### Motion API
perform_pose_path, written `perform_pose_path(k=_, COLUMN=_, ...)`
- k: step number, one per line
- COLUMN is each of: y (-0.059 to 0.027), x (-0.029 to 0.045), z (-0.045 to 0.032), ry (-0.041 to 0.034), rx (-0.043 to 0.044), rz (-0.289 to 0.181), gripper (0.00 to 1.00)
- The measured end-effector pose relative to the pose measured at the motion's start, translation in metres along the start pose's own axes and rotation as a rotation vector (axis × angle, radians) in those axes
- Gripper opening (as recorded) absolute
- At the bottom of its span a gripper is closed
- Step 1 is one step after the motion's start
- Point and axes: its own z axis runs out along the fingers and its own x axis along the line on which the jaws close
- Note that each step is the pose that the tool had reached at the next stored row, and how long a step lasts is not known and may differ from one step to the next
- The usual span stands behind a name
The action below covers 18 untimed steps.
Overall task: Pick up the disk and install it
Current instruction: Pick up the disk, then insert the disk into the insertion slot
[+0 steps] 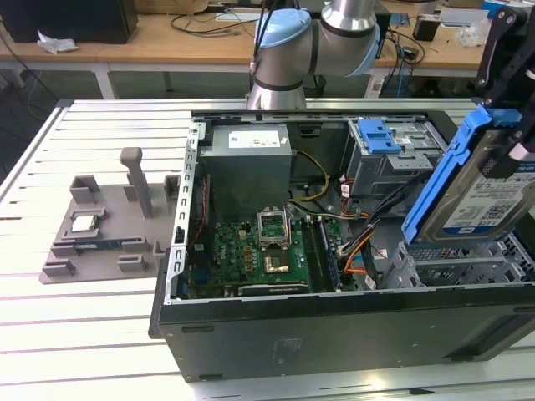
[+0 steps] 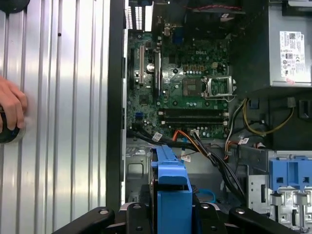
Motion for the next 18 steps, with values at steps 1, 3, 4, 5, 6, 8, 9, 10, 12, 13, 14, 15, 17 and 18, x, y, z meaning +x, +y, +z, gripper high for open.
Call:
perform_pose_path(k=1, y=-0.0024, x=-0.0017, z=0.0009, ry=0.0009, rx=-0.0004, rz=0.000, gripper=0.37)
perform_pose_path(k=3, y=-0.0078, x=-0.0041, z=0.0027, ry=0.0017, rx=-0.0013, rz=0.000, gripper=0.37)
perform_pose_path(k=4, y=-0.0111, x=-0.0045, z=0.0035, ry=0.0017, rx=-0.0016, rz=0.000, gripper=0.37)
perform_pose_path(k=5, y=-0.0129, x=-0.0046, z=0.0036, ry=0.0021, rx=-0.0017, rz=0.000, gripper=0.37)
perform_pose_path(k=6, y=-0.0129, x=-0.0046, z=0.0036, ry=0.0021, rx=-0.0017, rz=0.000, gripper=0.37)
perform_pose_path(k=8, y=-0.0129, x=-0.0045, z=0.0037, ry=0.0020, rx=-0.0016, rz=0.000, gripper=0.37)
perform_pose_path(k=9, y=-0.0129, x=-0.0045, z=0.0036, ry=0.0020, rx=-0.0016, rz=0.000, gripper=0.37)
perform_pose_path(k=10, y=-0.0129, x=-0.0045, z=0.0036, ry=0.0021, rx=-0.0016, rz=0.000, gripper=0.37)
perform_pose_path(k=12, y=-0.0130, x=-0.0045, z=0.0037, ry=0.0020, rx=-0.0016, rz=0.000, gripper=0.37)
perform_pose_path(k=13, y=-0.0130, x=-0.0045, z=0.0036, ry=0.0020, rx=-0.0016, rz=0.000, gripper=0.37)
perform_pose_path(k=14, y=-0.0130, x=-0.0045, z=0.0036, ry=0.0020, rx=-0.0017, rz=0.000, gripper=0.37)
perform_pose_path(k=15, y=-0.0130, x=-0.0045, z=0.0036, ry=0.0020, rx=-0.0016, rz=0.000, gripper=0.37)
perform_pose_path(k=17, y=-0.0130, x=-0.0045, z=0.0036, ry=0.0021, rx=-0.0016, rz=0.000, gripper=0.37)
perform_pose_path(k=18, y=-0.0130, x=-0.0045, z=0.0037, ry=0.0020, rx=-0.0016, rz=0.000, gripper=0.37)
